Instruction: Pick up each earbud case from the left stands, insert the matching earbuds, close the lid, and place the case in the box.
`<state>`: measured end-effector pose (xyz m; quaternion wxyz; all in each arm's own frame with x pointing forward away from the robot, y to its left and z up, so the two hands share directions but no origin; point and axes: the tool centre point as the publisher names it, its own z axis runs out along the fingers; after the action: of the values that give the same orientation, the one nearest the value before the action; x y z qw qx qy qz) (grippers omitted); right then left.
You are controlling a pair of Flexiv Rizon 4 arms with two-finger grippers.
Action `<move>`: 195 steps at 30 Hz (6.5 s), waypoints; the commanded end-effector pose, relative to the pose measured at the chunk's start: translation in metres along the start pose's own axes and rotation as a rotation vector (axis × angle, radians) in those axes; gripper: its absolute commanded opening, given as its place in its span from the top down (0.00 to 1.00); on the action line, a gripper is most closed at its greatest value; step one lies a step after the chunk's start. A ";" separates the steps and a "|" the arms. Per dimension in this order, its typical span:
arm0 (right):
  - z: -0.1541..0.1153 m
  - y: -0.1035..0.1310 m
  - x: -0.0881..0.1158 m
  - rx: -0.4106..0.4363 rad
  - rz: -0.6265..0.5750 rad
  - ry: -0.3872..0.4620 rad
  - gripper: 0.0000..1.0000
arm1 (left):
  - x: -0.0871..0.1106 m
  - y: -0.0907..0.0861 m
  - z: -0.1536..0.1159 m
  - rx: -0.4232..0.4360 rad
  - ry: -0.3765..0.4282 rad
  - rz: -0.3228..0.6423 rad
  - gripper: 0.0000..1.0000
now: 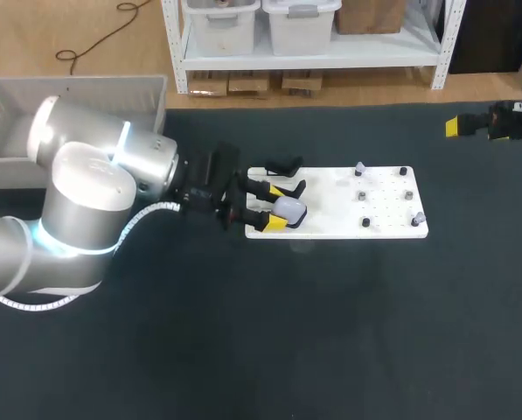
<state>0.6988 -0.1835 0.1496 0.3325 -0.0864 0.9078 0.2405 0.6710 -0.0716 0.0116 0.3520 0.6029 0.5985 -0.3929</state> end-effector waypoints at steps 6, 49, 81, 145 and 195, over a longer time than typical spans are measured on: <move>0.000 -0.001 0.000 -0.002 -0.001 0.001 0.00 | 0.001 -0.001 0.002 -0.004 -0.007 0.006 0.54; 0.000 -0.001 0.000 -0.002 -0.001 0.001 0.00 | -0.082 -0.021 -0.047 -0.068 -0.293 0.031 1.00; -0.001 0.008 0.001 -0.014 -0.024 0.010 0.00 | -0.093 -0.036 -0.044 -0.062 -0.368 0.039 1.00; 0.087 0.214 0.080 -0.150 -0.182 0.346 0.00 | -0.089 -0.025 -0.024 0.012 -0.392 0.060 1.00; 0.093 0.193 0.046 -0.073 -0.125 0.249 0.00 | -0.089 -0.025 -0.024 0.012 -0.392 0.060 1.00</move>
<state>0.6589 0.0324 0.1244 0.2228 -0.1878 0.9231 0.2511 0.6481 -0.0887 0.1036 0.4702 0.5341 0.4984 -0.4953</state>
